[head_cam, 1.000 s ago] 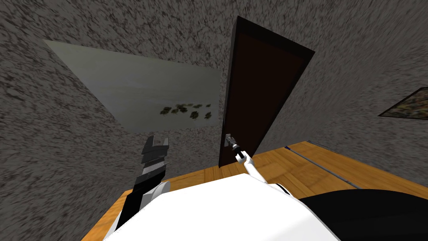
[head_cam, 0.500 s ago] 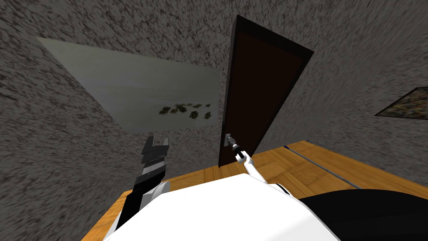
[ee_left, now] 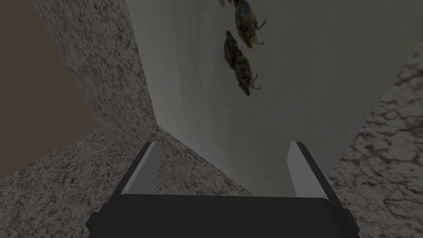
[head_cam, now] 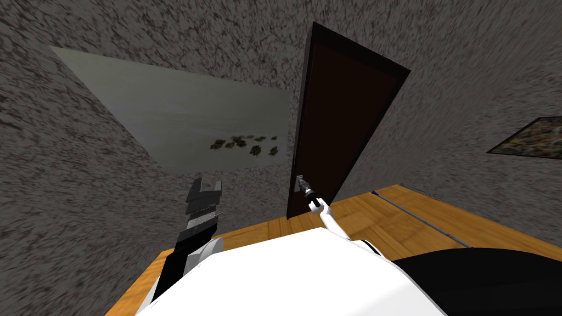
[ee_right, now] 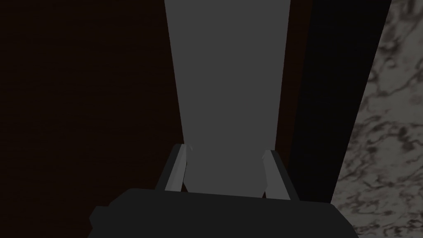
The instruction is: Pull the door open
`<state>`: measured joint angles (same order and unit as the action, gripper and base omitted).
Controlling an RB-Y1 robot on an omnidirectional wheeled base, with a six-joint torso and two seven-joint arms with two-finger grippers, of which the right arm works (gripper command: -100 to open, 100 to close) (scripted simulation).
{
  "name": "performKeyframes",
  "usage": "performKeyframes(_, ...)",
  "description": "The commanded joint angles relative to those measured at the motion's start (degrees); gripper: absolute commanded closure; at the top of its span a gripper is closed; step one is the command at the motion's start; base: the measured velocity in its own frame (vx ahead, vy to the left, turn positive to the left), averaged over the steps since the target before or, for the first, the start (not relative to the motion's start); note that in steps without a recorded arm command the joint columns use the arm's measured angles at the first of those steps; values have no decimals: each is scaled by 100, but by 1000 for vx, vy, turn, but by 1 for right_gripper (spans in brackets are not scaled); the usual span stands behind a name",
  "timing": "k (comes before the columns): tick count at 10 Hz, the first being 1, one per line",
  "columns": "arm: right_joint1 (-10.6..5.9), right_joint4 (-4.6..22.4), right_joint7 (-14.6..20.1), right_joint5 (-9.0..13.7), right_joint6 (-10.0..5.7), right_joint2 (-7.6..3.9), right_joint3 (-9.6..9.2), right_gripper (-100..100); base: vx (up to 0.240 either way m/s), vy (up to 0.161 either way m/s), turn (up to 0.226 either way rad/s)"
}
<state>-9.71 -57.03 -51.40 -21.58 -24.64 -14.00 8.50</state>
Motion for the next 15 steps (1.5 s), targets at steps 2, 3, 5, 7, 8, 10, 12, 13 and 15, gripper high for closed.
performKeyframes(2,15,-30,46,376,228,-47,-26,100,-12,7,-23)
performKeyframes(3,14,-32,73,579,355,-65,-65,100,-11,4,-28)
performKeyframes(5,13,-34,99,856,484,-83,-104,100,-14,4,-24)
performKeyframes(7,12,-36,132,1130,644,-104,-152,100,-7,4,-25)
performKeyframes(8,12,-36,132,1280,644,-104,-152,100,-5,4,-15)
performKeyframes(10,11,-38,165,1524,804,-126,-200,100,-12,0,-20)
performKeyframes(12,10,-40,200,1820,972,-149,-251,100,-14,-3,-29)
performKeyframes(13,10,-40,200,1979,972,-149,-251,100,-8,0,-49)
performKeyframes(15,8,-43,239,2241,1157,-175,-308,100,-11,3,-10)
